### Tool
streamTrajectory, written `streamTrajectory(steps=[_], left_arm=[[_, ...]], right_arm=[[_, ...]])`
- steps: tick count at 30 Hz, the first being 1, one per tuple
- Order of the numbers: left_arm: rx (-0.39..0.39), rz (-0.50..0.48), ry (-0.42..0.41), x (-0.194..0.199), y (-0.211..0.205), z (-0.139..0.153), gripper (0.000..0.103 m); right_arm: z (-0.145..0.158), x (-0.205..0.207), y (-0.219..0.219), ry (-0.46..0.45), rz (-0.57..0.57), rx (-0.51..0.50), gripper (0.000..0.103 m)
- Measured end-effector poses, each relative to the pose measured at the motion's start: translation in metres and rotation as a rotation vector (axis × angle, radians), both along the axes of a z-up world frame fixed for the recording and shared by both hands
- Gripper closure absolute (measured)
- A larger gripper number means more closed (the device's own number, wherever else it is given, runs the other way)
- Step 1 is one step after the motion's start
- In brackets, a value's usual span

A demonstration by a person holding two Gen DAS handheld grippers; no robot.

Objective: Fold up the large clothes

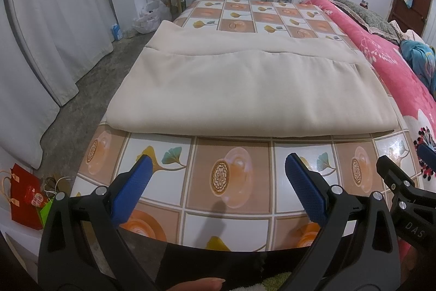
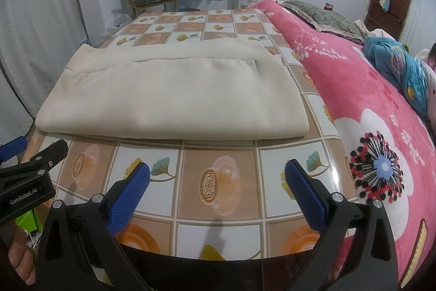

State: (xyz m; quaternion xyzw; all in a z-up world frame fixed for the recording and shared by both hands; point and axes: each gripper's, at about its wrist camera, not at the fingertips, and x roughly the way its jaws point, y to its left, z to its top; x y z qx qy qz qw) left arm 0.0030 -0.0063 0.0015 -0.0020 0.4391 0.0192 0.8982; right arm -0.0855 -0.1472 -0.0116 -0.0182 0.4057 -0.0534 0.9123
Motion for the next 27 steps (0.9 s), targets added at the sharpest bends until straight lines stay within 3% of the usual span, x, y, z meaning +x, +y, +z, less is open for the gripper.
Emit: streamTrajectory(steps=[27], left_arm=[[0.001, -0.001, -0.001, 0.0017, 0.0029, 0.0012, 0.009]], right_arm=[[0.0, 0.0002, 0.0009, 0.0, 0.0, -0.001, 0.006]])
